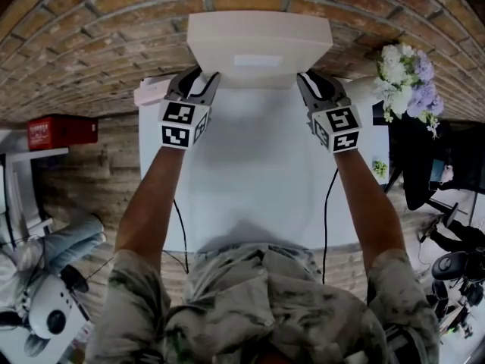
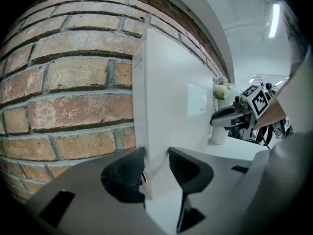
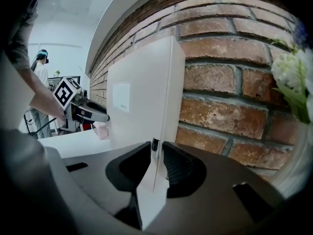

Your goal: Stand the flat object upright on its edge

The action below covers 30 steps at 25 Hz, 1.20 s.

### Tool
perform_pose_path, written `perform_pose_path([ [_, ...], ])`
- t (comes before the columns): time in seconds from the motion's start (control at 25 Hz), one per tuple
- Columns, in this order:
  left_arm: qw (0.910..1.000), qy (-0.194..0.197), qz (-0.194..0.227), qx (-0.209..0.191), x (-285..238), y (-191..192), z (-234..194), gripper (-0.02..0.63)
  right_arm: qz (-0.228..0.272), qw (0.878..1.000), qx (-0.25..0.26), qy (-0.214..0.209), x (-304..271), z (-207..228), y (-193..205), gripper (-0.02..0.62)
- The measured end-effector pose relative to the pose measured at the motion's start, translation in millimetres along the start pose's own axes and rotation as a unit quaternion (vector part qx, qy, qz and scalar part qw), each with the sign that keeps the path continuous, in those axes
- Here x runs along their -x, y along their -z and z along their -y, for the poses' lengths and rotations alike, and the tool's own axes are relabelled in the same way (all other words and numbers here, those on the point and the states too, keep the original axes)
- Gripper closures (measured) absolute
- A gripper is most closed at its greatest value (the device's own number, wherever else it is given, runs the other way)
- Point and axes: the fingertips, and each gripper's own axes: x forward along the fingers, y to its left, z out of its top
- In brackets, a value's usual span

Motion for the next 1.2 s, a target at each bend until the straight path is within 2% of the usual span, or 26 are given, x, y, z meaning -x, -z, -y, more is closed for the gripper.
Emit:
perform_pose_path([
  [0.24, 0.9999, -0.012, -0.008, 0.005, 0.5, 1.7, 0.2, 0.434, 0.005, 1.0, -0.005, 0.005, -0.6, -0.5, 0.2, 0.482],
  [0.4, 0.9994, -0.022, -0.015, 0.022, 3.9, 2.7, 1.5, 0.434, 0.004, 1.0, -0.018, 0.007, 1.7, 0.1, 1.3, 0.467],
  [0.72, 0.9986, -0.038, -0.013, 0.035, 26.7, -1.7, 10.7, 0.433, 0.004, 1.0, -0.027, 0.005, 22.2, -4.8, 5.7, 0.459],
  [0.96, 0.9977, -0.044, -0.01, 0.051, 50.1, 0.6, 35.5, 0.434, 0.002, 1.0, -0.031, -0.005, 51.6, -17.0, 15.8, 0.461],
  [1.2, 0.9959, -0.047, -0.005, 0.077, 78.2, 3.7, 78.9, 0.434, 0.01, 0.999, -0.038, -0.023, 89.3, -35.8, 20.8, 0.472],
])
